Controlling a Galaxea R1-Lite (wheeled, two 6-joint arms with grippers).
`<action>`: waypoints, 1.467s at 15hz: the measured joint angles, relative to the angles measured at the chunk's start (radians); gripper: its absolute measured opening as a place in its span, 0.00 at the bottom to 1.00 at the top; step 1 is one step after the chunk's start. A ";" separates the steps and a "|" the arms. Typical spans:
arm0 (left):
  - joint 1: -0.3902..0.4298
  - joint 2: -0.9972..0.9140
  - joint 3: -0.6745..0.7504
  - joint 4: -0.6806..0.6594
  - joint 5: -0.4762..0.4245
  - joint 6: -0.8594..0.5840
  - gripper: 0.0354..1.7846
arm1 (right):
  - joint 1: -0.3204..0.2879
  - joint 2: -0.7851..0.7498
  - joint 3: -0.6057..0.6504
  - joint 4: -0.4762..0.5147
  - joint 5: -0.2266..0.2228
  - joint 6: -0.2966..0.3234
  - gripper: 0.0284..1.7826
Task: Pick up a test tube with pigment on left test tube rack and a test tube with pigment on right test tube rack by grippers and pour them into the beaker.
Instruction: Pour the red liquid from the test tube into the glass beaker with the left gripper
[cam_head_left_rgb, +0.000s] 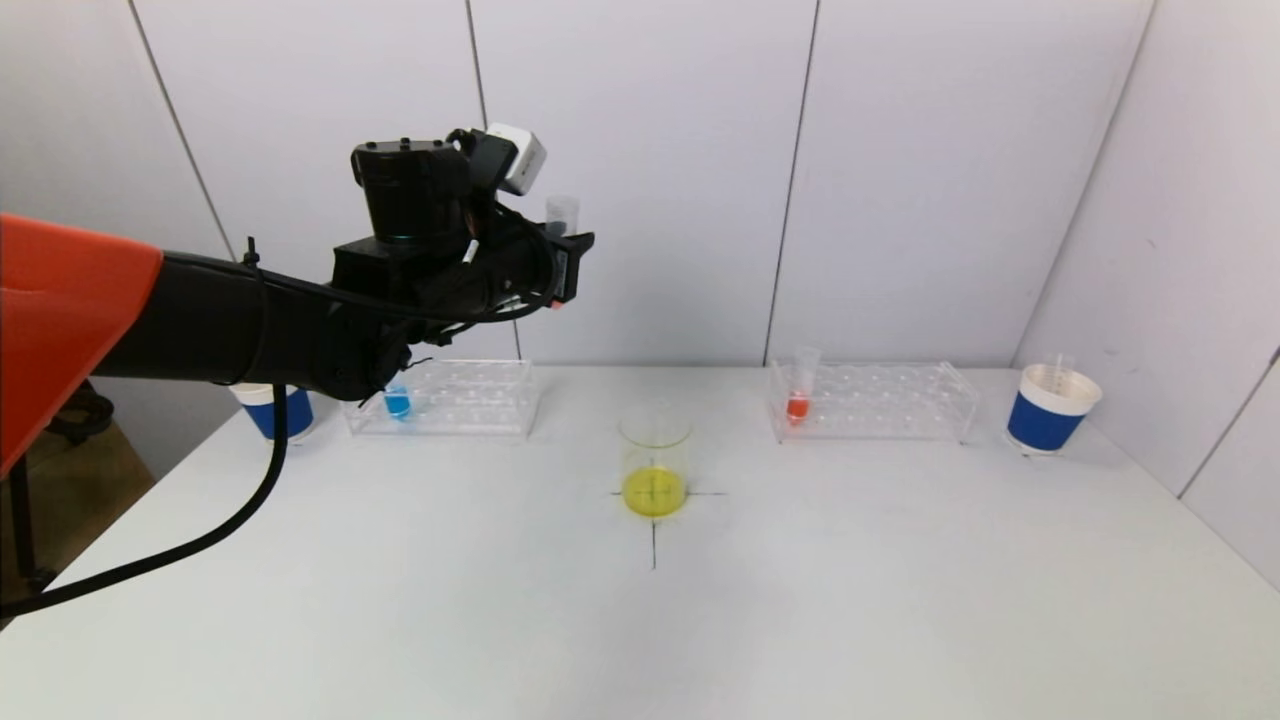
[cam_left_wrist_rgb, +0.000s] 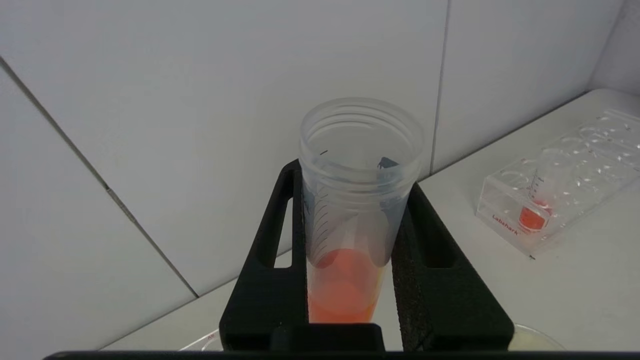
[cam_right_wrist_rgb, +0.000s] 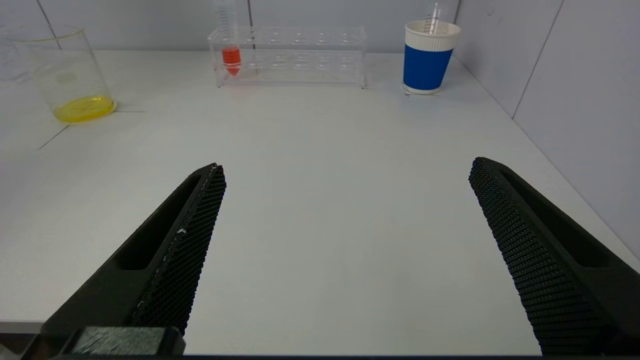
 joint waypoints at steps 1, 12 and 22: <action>0.000 0.003 0.000 0.000 -0.027 0.019 0.26 | 0.000 0.000 0.000 0.000 0.000 0.000 0.99; 0.013 0.077 -0.012 0.007 -0.420 0.247 0.26 | 0.000 0.000 0.000 0.000 0.000 0.000 0.99; 0.072 0.161 -0.125 0.211 -0.690 0.563 0.26 | 0.000 0.000 0.000 0.000 0.000 0.000 0.99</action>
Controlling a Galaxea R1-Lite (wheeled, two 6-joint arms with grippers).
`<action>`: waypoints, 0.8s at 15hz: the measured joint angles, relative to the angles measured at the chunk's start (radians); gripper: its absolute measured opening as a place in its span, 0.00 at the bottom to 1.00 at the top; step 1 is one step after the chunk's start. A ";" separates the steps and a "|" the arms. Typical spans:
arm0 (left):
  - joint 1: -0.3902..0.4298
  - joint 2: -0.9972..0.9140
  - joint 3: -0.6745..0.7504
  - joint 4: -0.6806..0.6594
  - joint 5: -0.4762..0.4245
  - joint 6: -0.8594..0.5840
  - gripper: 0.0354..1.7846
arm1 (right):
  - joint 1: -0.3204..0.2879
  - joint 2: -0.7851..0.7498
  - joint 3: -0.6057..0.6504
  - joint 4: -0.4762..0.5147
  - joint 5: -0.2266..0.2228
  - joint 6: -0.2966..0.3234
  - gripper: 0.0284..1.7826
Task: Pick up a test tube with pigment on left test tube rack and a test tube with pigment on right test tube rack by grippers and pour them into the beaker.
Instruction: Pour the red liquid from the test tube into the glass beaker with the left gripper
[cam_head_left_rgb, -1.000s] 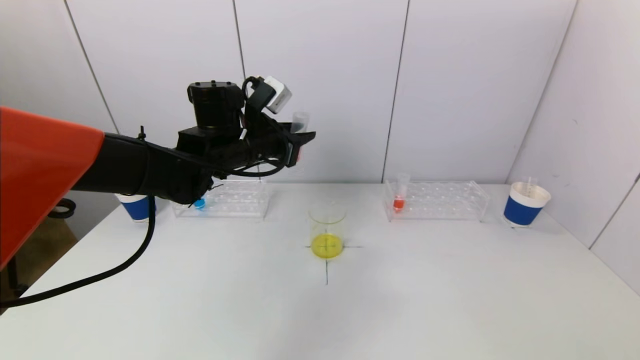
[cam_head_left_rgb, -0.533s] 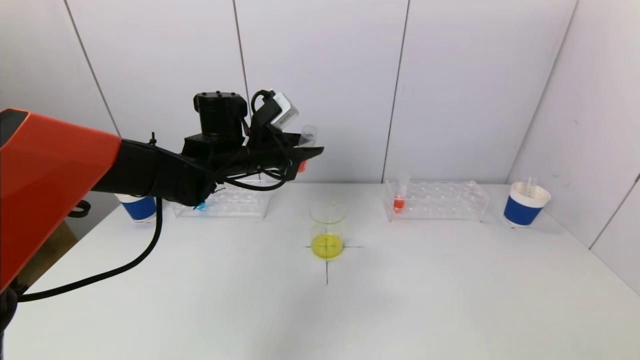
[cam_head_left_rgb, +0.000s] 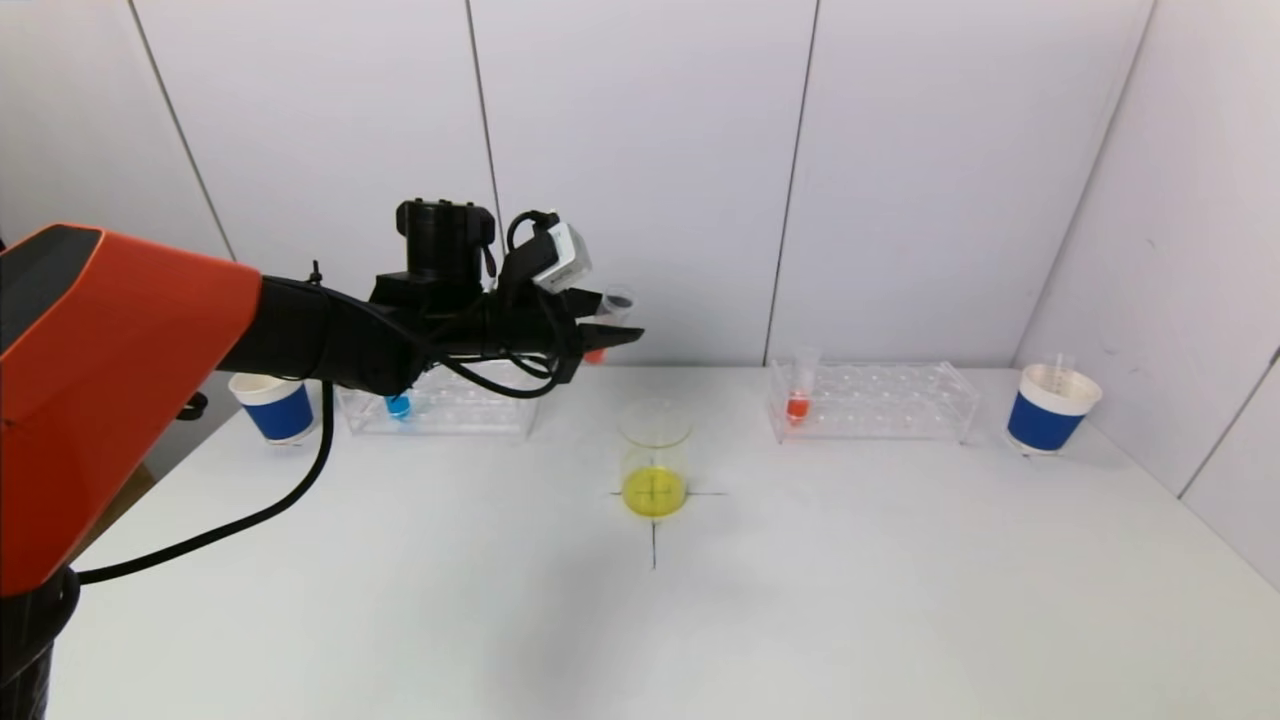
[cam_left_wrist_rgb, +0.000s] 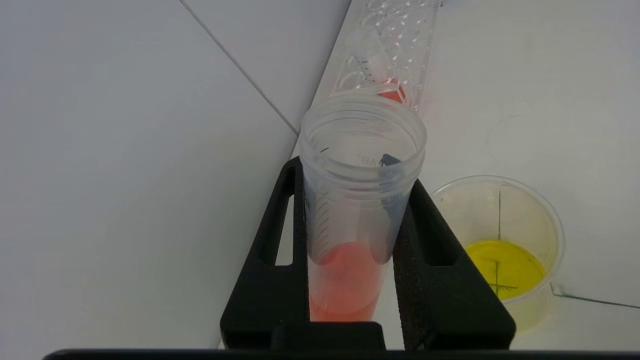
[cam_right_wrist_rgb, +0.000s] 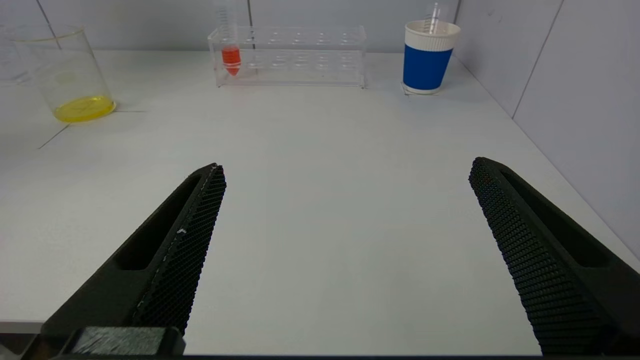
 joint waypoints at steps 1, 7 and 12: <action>-0.001 0.010 -0.012 0.019 -0.001 0.037 0.26 | 0.000 0.000 0.000 0.000 0.000 0.000 0.99; -0.030 0.053 -0.024 0.026 0.002 0.172 0.26 | 0.000 0.000 -0.001 0.000 0.000 0.000 0.99; -0.034 0.066 -0.016 0.021 0.012 0.319 0.26 | 0.000 0.000 -0.001 0.000 0.000 0.000 0.99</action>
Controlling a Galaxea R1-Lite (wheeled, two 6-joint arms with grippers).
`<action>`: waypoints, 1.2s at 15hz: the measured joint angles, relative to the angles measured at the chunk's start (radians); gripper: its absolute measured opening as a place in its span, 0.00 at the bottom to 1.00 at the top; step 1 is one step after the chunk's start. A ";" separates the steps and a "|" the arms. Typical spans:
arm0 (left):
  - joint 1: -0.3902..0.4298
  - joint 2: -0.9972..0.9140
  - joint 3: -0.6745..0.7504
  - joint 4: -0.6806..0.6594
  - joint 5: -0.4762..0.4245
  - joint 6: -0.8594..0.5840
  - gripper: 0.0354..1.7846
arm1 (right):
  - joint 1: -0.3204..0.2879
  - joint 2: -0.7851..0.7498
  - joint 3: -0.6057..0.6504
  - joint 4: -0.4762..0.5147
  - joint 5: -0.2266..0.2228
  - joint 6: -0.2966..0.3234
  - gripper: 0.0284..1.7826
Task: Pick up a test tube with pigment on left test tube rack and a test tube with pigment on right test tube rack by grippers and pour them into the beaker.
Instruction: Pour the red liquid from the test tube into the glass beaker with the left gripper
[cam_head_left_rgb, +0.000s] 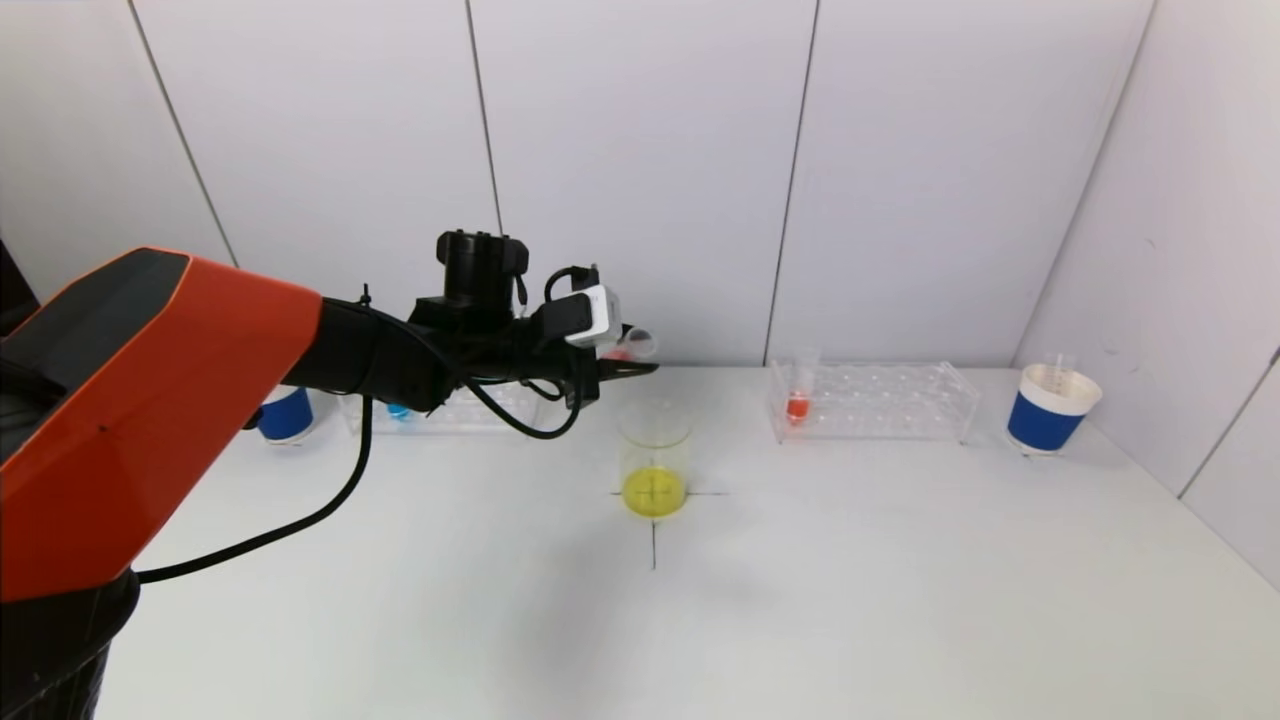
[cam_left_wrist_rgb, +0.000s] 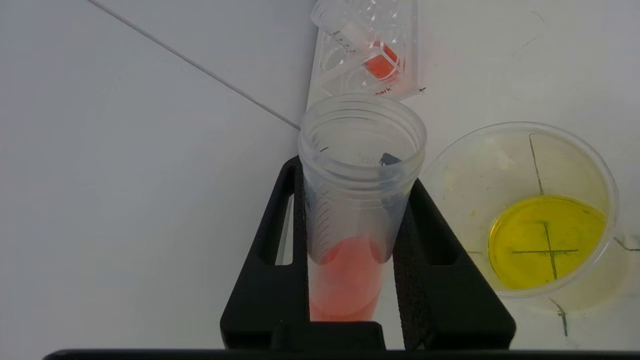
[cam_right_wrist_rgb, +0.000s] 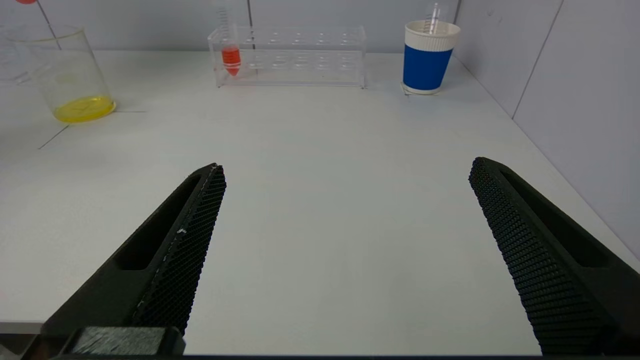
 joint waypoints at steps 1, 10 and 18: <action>0.000 0.003 0.000 -0.001 0.000 0.033 0.26 | 0.000 0.000 0.000 0.000 0.000 0.000 0.99; 0.006 0.005 -0.001 0.002 0.010 0.123 0.26 | 0.000 0.000 0.000 0.000 0.000 0.000 0.99; 0.009 0.005 0.002 -0.026 0.028 0.193 0.26 | 0.000 0.000 0.000 0.000 0.000 0.000 0.99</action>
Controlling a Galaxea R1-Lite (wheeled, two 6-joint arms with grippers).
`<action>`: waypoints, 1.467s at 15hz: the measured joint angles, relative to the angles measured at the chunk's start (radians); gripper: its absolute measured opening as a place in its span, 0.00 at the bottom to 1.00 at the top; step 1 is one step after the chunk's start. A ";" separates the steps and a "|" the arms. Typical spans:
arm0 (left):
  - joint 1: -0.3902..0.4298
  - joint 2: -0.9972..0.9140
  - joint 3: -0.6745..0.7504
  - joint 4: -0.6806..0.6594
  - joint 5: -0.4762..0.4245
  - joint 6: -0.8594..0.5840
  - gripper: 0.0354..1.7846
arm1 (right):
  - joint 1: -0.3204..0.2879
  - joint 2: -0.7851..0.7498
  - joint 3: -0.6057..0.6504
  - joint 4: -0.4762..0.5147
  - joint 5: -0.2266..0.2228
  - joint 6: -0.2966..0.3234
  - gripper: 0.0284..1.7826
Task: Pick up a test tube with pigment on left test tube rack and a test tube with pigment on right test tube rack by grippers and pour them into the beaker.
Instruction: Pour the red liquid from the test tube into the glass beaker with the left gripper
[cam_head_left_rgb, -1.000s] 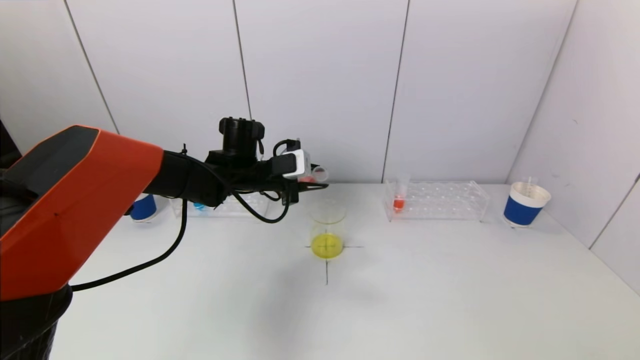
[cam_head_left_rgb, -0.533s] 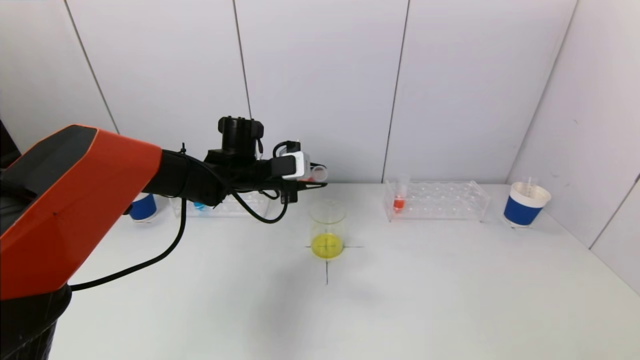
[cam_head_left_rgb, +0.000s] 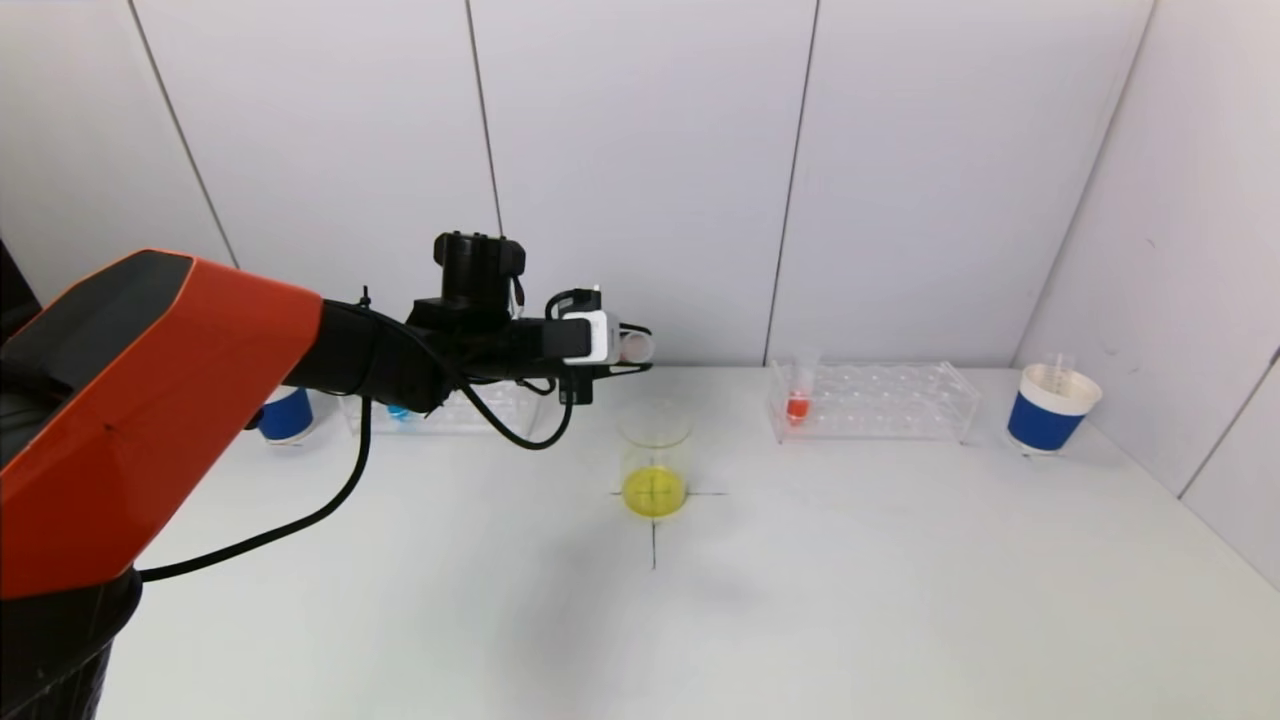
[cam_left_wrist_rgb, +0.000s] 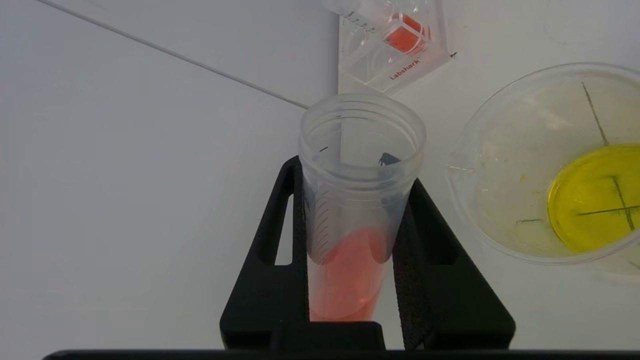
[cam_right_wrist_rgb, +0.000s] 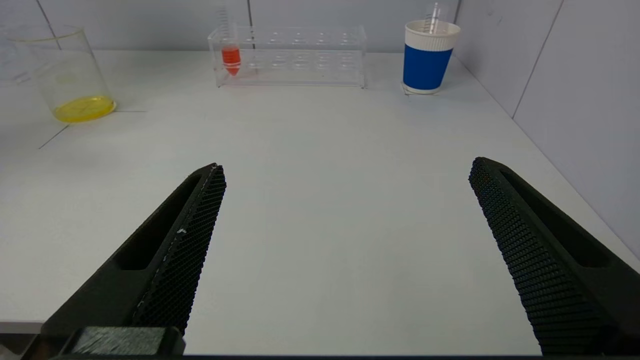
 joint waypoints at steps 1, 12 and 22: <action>0.000 0.001 0.000 -0.010 0.007 0.001 0.26 | 0.000 0.000 0.000 0.000 0.000 0.000 0.99; -0.001 0.036 -0.004 -0.050 0.095 0.094 0.26 | 0.000 0.000 0.000 0.000 0.000 0.000 0.99; -0.005 0.036 -0.003 -0.062 0.130 0.155 0.26 | 0.000 0.000 0.000 0.000 0.000 0.000 0.99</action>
